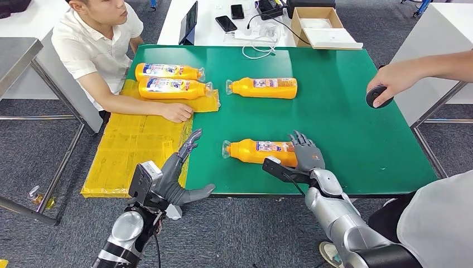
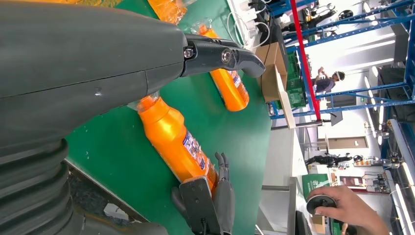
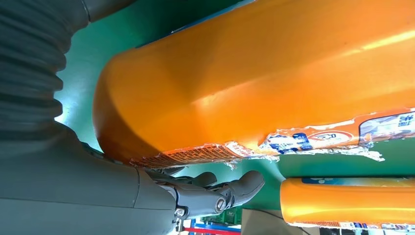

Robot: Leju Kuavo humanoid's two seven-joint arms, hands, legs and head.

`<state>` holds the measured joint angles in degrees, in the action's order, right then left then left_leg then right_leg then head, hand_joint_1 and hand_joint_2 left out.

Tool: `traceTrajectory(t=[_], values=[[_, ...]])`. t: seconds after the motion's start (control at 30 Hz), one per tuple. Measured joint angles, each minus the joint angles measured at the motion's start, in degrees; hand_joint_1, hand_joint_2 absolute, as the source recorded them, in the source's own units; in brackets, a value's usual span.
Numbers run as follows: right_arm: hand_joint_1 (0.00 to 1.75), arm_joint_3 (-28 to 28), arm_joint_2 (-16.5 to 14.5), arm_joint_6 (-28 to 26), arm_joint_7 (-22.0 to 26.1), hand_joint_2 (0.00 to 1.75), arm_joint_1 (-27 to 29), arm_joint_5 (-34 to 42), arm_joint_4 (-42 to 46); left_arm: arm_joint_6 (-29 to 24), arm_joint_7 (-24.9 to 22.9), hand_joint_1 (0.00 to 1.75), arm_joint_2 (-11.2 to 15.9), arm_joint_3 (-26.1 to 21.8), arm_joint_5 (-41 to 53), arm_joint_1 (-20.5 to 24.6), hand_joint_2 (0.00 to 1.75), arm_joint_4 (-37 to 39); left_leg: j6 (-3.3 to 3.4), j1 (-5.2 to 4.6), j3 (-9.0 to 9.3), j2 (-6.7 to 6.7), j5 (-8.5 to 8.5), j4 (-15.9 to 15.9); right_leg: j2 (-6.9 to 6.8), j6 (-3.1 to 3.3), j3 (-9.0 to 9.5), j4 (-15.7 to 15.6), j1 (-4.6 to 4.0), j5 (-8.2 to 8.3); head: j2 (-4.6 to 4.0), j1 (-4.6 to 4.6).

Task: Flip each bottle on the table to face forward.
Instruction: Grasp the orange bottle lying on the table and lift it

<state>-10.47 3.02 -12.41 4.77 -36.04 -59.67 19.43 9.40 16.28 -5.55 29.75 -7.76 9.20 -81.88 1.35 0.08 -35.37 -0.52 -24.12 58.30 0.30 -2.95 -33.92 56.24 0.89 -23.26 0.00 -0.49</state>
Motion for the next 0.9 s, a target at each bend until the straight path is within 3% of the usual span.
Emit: traceTrajectory(t=[0.33, 0.47, 0.63, 0.9], values=[[0.0, 0.0, 0.0, 0.0, 0.0, 1.75, 0.0, 0.0, -0.1, 0.0, 0.0, 0.0, 0.0, 0.0, 0.0, 0.0, 1.75, 0.0, 0.0, 0.0, 0.0, 0.0, 0.0, 0.0, 0.0, 0.0, 0.0, 0.0, 0.0, 0.0, 0.0, 0.01], [1.75, 0.0, 0.0, 0.1, 0.0, 1.75, 0.0, 0.0, -0.1, 0.0, 0.0, 0.0, 0.0, 0.0, 0.0, 0.0, 1.75, 0.0, 0.0, 0.0, 0.0, 0.0, 0.0, 0.0, 0.0, 0.0, 0.0, 0.0, 0.0, 0.0, 0.0, 0.01], [1.75, 1.1, -0.4, 4.3, 2.8, 1.75, 1.0, 5.7, -0.1, 0.1, -0.3, 0.0, 0.1, -0.3, -1.5, -0.8, 1.75, 0.0, -0.01, 0.02, 0.16, 0.03, -0.05, 0.0, 0.04, 0.01, 0.14, 0.0, -0.03, -0.01, 0.0, 0.02], [1.75, 3.5, -0.9, 4.3, 5.9, 1.75, 1.4, 8.0, 0.0, 0.2, -0.3, 0.0, 0.5, -1.4, -1.7, -2.2, 1.75, -0.2, -0.03, 0.04, 0.36, 0.04, -0.06, 0.0, 0.08, 0.02, 0.31, -0.1, -0.06, -0.02, 0.0, 0.01]])
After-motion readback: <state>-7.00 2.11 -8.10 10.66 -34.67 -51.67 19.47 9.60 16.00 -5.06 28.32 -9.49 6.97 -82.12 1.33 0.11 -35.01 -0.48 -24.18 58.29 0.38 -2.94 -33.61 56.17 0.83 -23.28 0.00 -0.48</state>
